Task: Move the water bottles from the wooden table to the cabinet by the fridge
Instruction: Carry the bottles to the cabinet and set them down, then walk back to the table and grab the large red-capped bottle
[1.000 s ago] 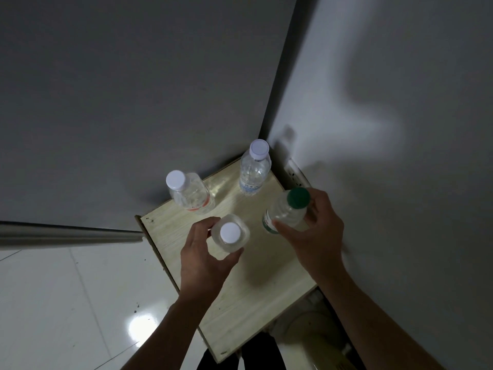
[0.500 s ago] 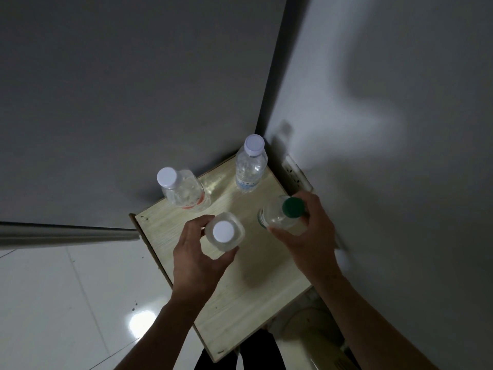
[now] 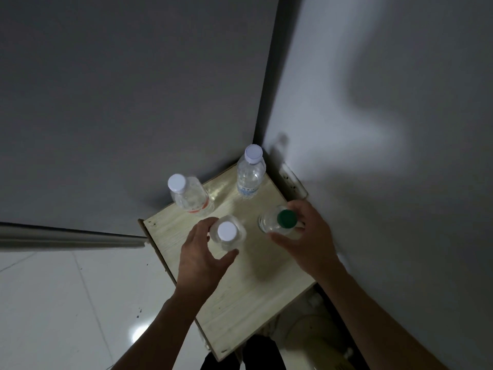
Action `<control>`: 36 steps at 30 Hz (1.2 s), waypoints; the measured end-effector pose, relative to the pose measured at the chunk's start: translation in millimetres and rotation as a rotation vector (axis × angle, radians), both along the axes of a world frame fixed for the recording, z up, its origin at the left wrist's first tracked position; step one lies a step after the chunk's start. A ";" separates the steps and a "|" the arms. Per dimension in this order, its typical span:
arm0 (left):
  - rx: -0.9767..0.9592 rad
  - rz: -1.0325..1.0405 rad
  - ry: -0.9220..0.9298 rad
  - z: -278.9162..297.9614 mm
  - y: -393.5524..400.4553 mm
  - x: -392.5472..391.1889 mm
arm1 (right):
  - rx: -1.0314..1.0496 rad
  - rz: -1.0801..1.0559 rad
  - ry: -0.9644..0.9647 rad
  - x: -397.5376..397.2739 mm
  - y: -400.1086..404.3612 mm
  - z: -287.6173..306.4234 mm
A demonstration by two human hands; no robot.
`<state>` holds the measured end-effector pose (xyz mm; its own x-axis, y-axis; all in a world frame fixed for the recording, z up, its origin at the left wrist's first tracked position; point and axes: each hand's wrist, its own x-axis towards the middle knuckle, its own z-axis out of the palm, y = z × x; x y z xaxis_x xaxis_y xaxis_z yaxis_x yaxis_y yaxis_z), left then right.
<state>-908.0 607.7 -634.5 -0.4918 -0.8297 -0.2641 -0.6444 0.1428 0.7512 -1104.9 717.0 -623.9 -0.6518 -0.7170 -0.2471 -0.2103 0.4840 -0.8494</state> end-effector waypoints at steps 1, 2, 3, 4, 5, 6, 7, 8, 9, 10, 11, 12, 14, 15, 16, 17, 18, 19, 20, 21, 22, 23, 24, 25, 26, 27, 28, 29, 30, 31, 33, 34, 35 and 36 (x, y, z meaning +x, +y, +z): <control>0.001 -0.017 -0.033 4.8 -0.1 2.8 | 0.016 0.014 0.004 -1.4 0.7 6.4; -0.003 -0.031 -0.061 11.8 -0.3 5.8 | 0.028 0.030 0.020 -2.1 0.9 14.9; -0.011 -0.042 -0.081 20.6 -0.8 9.4 | 0.040 0.048 0.038 -2.7 0.5 24.9; -0.024 -0.050 -0.093 31.4 -1.7 12.3 | 0.055 0.065 0.057 -3.2 -0.6 36.3; -0.039 -0.060 -0.099 43.8 -3.2 14.4 | 0.073 0.081 0.073 -4.3 -2.4 49.1; -0.057 -0.071 -0.100 57.5 -5.3 15.2 | 0.092 0.100 0.079 -6.3 -4.9 63.4; -0.076 -0.078 -0.100 72.3 -7.4 15.0 | 0.106 0.115 0.072 -9.1 -7.8 77.6; -0.094 -0.080 -0.097 87.9 -9.5 13.5 | 0.109 0.125 0.063 -12.4 -11.2 92.6; -0.105 -0.073 -0.092 104.5 -11.4 11.7 | 0.105 0.127 0.052 -15.8 -14.3 108.8; -0.117 -0.060 -0.080 120.8 -13.7 9.8 | 0.097 0.125 0.050 -18.6 -18.0 126.1; -0.130 -0.045 -0.064 136.9 -16.4 6.8 | 0.085 0.124 0.059 -22.0 -21.7 144.0; -0.136 -0.031 -0.046 153.9 -18.8 3.6 | 0.067 0.129 0.076 -24.5 -24.6 163.9; -0.135 -0.014 -0.001 189.3 -24.3 -2.5 | 0.018 0.138 0.116 -27.3 -29.2 203.9; -0.149 -0.015 0.020 207.3 -26.6 -5.0 | -0.005 0.136 0.136 -28.3 -30.2 223.3; -0.174 -0.019 0.041 225.8 -28.9 -7.8 | -0.020 0.134 0.157 -28.8 -30.4 243.2; -0.201 -0.021 0.065 245.3 -30.4 -9.7 | -0.032 0.136 0.177 -28.6 -29.6 263.2; -0.224 -0.019 0.094 264.4 -31.7 -11.5 | -0.044 0.142 0.200 -28.0 -28.5 283.1; -0.239 -0.016 0.116 283.2 -32.7 -13.2 | -0.054 0.151 0.224 -27.8 -27.5 302.1; -0.252 -0.013 0.128 299.9 -33.4 -14.5 | -0.063 0.158 0.245 -27.6 -26.2 319.1; -0.264 -0.010 0.133 314.4 -34.0 -15.2 | -0.073 0.156 0.261 -27.0 -24.3 334.3; -0.277 -0.004 0.147 326.9 -34.8 -15.7 | -0.083 0.150 0.276 -26.5 -23.0 347.9; -0.288 -0.003 0.165 338.9 -35.4 -15.7 | -0.093 0.145 0.288 -25.4 -21.9 359.9; -0.299 -0.009 0.177 349.4 -36.4 -15.4 | -0.100 0.140 0.295 -23.6 -21.2 370.7; -0.313 -0.018 0.178 359.3 -37.6 -15.1 | -0.103 0.142 0.302 -21.7 -20.9 380.7; -0.327 -0.024 0.175 368.0 -39.3 -14.2 | -0.105 0.144 0.312 -19.2 -20.7 390.1; -0.342 -0.028 0.174 375.7 -40.8 -12.3 | -0.107 0.146 0.324 -16.0 -20.3 398.9; -0.355 -0.030 0.176 382.1 -42.2 -9.9 | -0.109 0.147 0.339 -12.7 -19.7 406.3; -0.366 -0.033 0.180 387.8 -43.0 -6.7 | -0.109 0.149 0.352 -8.7 -18.6 412.9; -0.376 -0.038 0.183 392.3 -44.1 -3.2 | -0.109 0.150 0.365 -4.7 -17.5 418.7; -0.384 -0.045 0.185 395.8 -45.6 0.3 | -0.105 0.150 0.376 -0.5 -16.4 423.1; -0.399 -0.064 0.185 399.4 -49.4 8.7 | -0.091 0.151 0.396 8.5 -12.8 429.2; -0.409 -0.076 0.181 398.9 -51.3 12.5 | -0.082 0.155 0.407 13.3 -10.5 430.9; -0.417 -0.089 0.173 397.8 -53.2 16.3 | -0.072 0.160 0.418 18.4 -7.7 431.8; -0.419 -0.099 0.162 396.5 -55.6 19.9 | -0.061 0.162 0.430 23.3 -5.3 431.8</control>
